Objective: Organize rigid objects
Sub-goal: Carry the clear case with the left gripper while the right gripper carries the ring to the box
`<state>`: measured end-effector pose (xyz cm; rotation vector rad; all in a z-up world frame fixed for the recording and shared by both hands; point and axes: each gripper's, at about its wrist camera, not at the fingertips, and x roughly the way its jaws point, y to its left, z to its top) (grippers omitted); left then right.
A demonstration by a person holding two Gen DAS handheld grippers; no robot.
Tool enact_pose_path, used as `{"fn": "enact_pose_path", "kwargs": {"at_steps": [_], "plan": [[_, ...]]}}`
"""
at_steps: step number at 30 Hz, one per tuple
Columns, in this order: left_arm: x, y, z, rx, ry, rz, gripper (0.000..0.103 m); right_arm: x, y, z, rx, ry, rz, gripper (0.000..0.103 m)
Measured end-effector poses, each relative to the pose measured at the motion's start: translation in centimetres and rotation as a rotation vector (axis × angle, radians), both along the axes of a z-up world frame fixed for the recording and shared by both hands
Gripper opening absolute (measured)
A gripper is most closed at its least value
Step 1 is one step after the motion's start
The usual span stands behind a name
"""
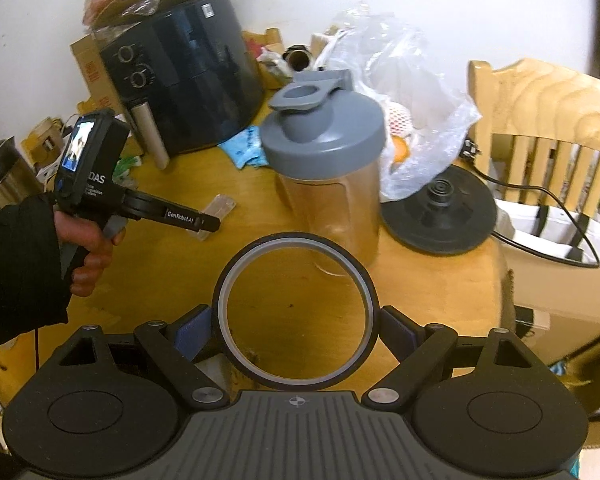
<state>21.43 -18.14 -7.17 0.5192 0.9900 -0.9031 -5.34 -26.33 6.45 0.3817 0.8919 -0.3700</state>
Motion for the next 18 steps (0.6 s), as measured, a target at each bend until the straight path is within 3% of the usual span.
{"fn": "enact_pose_path", "kwargs": {"at_steps": [18], "plan": [[-1.6,6.5,4.7,-0.052,-0.041,0.164,0.033,2.7,2.0,0.1,0.023,-0.030,0.175,0.090]]}}
